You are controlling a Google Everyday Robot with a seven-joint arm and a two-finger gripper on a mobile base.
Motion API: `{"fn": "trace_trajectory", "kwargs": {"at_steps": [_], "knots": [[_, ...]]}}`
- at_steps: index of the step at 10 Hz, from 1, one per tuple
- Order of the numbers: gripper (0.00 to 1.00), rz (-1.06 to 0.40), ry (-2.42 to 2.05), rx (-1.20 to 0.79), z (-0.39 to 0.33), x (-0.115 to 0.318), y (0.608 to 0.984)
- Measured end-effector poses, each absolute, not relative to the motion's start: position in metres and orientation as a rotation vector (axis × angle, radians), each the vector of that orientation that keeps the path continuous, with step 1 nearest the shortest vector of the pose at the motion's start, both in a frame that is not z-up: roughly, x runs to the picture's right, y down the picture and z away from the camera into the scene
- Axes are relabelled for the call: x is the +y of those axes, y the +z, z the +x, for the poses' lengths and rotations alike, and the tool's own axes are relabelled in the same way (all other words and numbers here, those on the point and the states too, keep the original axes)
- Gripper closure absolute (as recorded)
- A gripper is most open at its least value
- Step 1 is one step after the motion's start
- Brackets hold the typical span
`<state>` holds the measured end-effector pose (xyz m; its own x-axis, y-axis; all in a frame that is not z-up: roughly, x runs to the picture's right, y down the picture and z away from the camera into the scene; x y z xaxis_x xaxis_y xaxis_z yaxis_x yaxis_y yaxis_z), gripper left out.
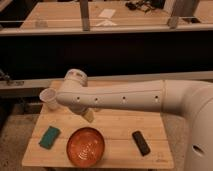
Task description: Wipe the white sponge on the table
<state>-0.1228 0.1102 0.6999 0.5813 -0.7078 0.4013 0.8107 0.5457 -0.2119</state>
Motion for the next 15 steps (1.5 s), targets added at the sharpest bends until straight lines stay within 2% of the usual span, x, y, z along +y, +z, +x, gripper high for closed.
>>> {"fn": "trace_trajectory", "kwargs": {"at_steps": [9, 15], "knots": [[0.2, -0.381, -1.078, -0.358, -0.201, 0.127, 0.721], [0.2, -0.374, -1.163, -0.394, -0.225, 0.14, 0.735]]}}
